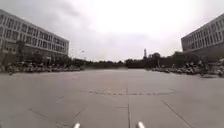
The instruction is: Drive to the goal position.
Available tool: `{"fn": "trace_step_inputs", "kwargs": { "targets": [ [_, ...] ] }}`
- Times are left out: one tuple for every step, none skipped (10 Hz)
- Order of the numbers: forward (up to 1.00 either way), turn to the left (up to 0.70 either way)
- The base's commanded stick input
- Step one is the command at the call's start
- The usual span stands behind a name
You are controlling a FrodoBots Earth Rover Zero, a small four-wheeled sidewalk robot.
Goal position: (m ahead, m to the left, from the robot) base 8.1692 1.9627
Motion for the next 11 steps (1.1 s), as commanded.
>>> {"fn": "trace_step_inputs", "kwargs": {
  "targets": [
    [0.5,0.0],
    [0.5,0.0],
    [0.5,0.0],
    [0.5,0.0],
    [0.5,0.0],
    [0.5,0.0],
    [0.5,0.0],
    [0.5,0.0],
    [0.5,0.0],
    [0.5,0.0],
    [0.5,0.0]
  ]
}}
